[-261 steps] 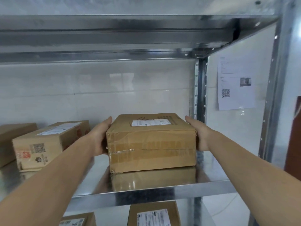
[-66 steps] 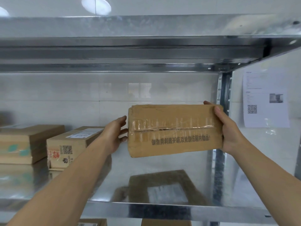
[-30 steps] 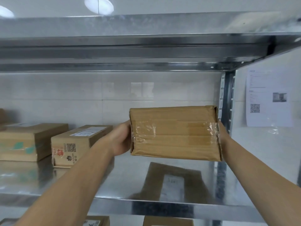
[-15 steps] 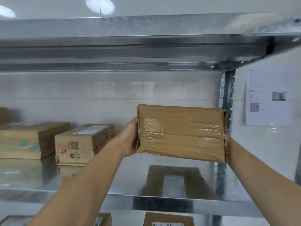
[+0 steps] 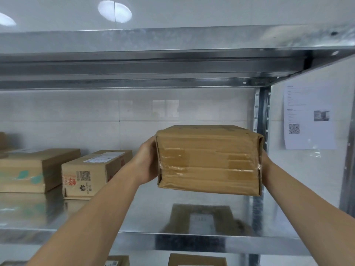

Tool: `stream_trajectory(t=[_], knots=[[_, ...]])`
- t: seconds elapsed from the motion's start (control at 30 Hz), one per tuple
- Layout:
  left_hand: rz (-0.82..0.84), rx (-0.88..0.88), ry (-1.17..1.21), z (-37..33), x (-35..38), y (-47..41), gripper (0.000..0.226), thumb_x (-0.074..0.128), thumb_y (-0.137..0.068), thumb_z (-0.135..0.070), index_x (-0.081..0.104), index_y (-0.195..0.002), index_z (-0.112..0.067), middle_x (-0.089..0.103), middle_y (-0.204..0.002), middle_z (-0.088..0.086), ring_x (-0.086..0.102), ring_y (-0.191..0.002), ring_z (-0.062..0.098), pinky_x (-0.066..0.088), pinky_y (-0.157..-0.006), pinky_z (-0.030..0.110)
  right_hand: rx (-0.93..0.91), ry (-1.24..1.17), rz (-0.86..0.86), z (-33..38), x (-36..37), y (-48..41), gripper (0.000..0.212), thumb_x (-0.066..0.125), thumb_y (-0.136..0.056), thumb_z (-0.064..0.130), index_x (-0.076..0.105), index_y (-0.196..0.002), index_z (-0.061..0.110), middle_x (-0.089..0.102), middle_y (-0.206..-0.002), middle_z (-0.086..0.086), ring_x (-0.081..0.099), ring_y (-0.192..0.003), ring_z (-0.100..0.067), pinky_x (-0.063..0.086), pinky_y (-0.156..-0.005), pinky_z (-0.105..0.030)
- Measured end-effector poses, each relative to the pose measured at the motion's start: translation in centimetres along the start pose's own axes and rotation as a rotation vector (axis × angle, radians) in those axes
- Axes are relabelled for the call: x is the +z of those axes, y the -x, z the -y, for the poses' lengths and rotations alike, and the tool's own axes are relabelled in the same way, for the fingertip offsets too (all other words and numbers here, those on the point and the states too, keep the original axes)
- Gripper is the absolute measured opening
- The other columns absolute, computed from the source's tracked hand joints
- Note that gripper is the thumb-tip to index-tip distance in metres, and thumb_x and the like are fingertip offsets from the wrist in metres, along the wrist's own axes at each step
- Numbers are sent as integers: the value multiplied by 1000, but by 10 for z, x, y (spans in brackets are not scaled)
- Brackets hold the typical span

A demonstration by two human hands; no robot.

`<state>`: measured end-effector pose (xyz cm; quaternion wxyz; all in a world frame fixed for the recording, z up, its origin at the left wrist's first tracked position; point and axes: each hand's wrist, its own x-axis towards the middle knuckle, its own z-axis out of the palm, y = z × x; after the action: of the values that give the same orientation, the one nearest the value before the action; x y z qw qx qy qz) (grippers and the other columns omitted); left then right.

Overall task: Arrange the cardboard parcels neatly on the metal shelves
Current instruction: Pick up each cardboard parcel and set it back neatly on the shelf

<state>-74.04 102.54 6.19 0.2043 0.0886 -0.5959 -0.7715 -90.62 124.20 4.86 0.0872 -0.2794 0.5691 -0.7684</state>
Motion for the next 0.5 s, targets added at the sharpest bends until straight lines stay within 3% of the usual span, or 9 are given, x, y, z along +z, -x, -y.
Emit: stream_trajectory(t=[0.07,0.13,0.2,0.33,0.43,0.5], knots=[[-10,19,-4,0,-2,-4,42,40,-104,-46,72,-106,-18,79,-89,4,76,-73,20,53,-72,37,63,-91,66,6,9,5,86,30,-112,36,61,-34,18,55,-40,5,55,-34,-8,43,-34,-16],[-28,15,4,1,-5,-6,46,41,-104,-51,71,-111,-17,79,-95,6,75,-80,22,51,-77,38,87,-114,60,5,6,5,71,35,-111,39,70,-53,18,61,-44,2,60,-36,-9,45,-35,-18],[-38,14,18,2,-7,-7,44,42,-104,-53,70,-110,-19,78,-97,6,73,-85,22,50,-79,37,97,-124,10,7,8,8,48,40,-110,36,64,-74,14,63,-47,2,61,-38,-11,46,-36,-18],[-61,30,10,4,-9,-10,41,44,-103,-54,69,-91,-23,73,-92,2,69,-84,21,49,-79,36,164,-129,-41,6,9,3,39,49,-108,28,55,-72,16,56,-43,4,55,-34,-10,43,-36,-16],[-81,54,-33,4,-11,-14,45,37,-105,-56,65,-93,-22,72,-88,1,70,-78,19,50,-73,35,128,-144,-10,5,11,3,33,59,-103,34,64,-75,18,62,-52,4,62,-43,-10,50,-46,-23],[-94,76,-62,5,-11,-16,48,35,-105,-58,66,-100,-22,71,-100,5,71,-87,22,52,-77,37,86,-130,13,7,14,2,28,60,-102,37,70,-82,21,66,-58,4,67,-49,-12,53,-52,-26]])
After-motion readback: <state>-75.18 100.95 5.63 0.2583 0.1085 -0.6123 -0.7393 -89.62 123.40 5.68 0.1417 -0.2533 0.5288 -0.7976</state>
